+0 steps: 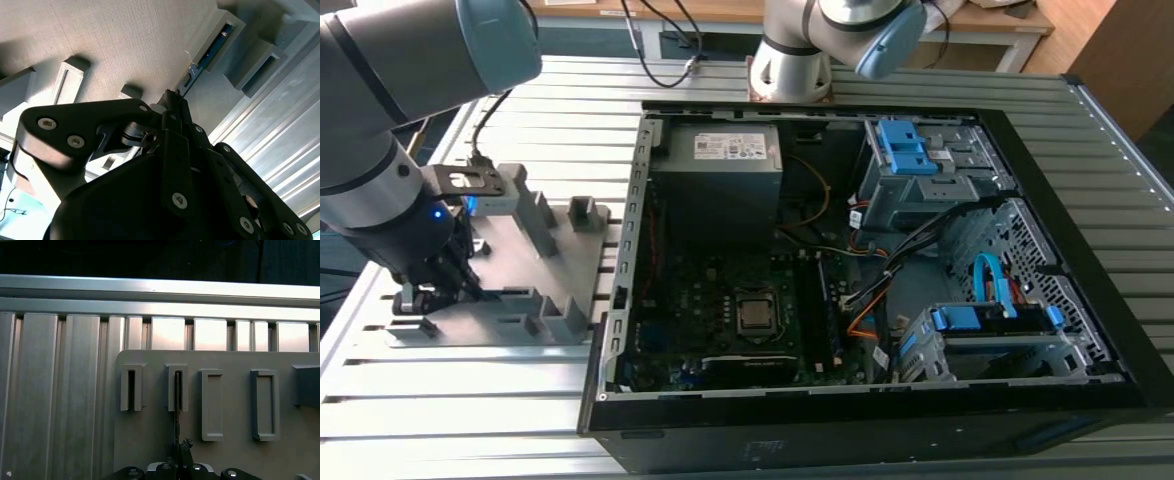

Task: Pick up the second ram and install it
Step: 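Pick up the second ram and move it above second insertion slot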

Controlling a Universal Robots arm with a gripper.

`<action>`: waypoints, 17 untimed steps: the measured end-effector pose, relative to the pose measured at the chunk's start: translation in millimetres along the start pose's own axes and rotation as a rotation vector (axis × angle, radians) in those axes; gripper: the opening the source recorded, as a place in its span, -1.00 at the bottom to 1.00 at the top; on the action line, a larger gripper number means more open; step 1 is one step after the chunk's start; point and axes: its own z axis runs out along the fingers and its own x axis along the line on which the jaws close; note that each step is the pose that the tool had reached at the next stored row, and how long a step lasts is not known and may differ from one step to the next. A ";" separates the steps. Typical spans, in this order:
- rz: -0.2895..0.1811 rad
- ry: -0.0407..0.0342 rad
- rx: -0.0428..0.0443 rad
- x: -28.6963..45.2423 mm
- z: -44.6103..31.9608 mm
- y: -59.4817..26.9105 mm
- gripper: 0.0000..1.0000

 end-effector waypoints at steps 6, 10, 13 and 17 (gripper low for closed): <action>0.000 0.0000 0.0000 -0.2 -4.0 0.1 -0.73; 0.000 0.0001 -0.0001 -0.3 -5.9 0.2 -0.73; 0.000 0.0002 -0.0001 -0.3 -7.2 0.3 -0.73; 0.000 0.0002 -0.0002 -0.4 -8.4 0.3 -0.73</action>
